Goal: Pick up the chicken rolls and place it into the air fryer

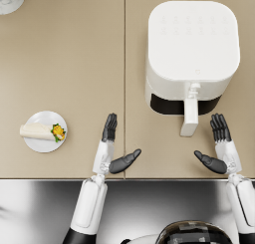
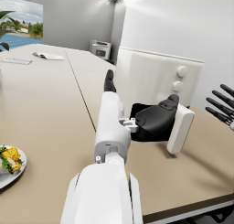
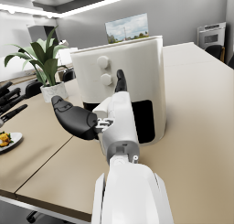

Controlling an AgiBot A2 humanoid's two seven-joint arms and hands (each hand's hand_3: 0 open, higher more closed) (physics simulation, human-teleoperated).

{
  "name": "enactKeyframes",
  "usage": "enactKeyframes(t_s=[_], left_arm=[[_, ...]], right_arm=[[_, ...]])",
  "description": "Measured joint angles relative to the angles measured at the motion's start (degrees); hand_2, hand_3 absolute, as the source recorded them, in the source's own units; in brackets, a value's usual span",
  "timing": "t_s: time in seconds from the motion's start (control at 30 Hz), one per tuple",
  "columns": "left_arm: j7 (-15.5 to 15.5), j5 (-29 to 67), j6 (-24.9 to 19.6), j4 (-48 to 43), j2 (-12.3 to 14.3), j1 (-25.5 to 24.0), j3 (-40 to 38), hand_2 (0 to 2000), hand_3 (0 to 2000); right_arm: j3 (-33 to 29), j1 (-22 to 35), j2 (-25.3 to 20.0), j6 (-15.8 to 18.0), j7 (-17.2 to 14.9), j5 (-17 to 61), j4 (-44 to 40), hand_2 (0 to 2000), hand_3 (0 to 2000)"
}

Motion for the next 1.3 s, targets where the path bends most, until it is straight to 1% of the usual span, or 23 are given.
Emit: enactKeyframes(t_s=[0.17,0.33,0.4,0.5,0.7,0.73,0.77,0.8,0.83,0.9,0.97,1.07,1.3], left_arm=[[-0.9,0.0,-0.9,-2.0,0.2,-1.8,-4.3,0,0],[-1.1,12.7,-1.1,-3.5,0.6,-3.0,-8.0,0,0],[-1.1,17.8,-1.1,-4.0,0.8,-3.4,-9.4,0,0],[-1.1,25.5,-1.1,-5.1,1.0,-3.7,-12.3,0,0],[-1.1,41.0,-1.5,-5.5,1.4,-3.4,-18.7,0,0],[-2.3,43.6,-6.8,-5.5,1.4,-3.2,-19.6,0,0],[-4.3,46.1,-12.9,-5.5,1.4,-3.1,-20.5,0,0],[-5.9,48.7,-17.0,-5.4,1.3,-2.9,-21.2,0,0],[-7.1,51.3,-20.1,-5.1,1.3,-2.6,-22.0,0,0],[-8.5,56.5,-24.0,-4.3,1.1,-1.9,-23.3,0,0],[-9.5,61.7,-25.9,-3.5,0.6,-0.8,-24.9,0,0],[-10.0,69.5,-27.2,-1.6,-0.5,1.4,-27.4,0,0],[-10.4,87.7,-28.0,4.0,-2.5,5.7,-30.6,0,0]], right_arm=[[0.5,0.0,-1.0,-0.9,0.9,0.0,0.6,0,0],[1.1,0.0,-1.9,-1.0,1.1,12.7,1.3,0,0],[1.1,0.4,-2.4,-1.1,1.1,15.9,1.2,0,0],[1.0,0.8,-3.1,-1.1,1.1,18.0,0.7,0,0],[-0.3,1.0,-4.1,-1.1,1.1,19.0,-1.2,0,0],[-0.6,1.0,-4.2,-1.1,1.1,19.1,-1.4,0,0],[-0.8,0.9,-4.3,-1.1,1.1,19.1,-1.6,0,0],[-0.9,0.9,-4.5,-1.1,1.1,19.1,-1.8,0,0],[-0.9,0.9,-4.6,-1.1,1.1,19.1,-2.0,0,0],[-0.6,0.8,-4.8,-1.1,1.1,19.2,-2.6,0,0],[-0.4,0.7,-5.1,-1.1,1.1,19.2,-3.2,0,0],[-0.3,0.5,-5.4,-1.1,1.1,19.2,-4.1,0,0],[-1.3,0.2,-6.1,-1.1,1.1,19.2,-7.0,0,0]])
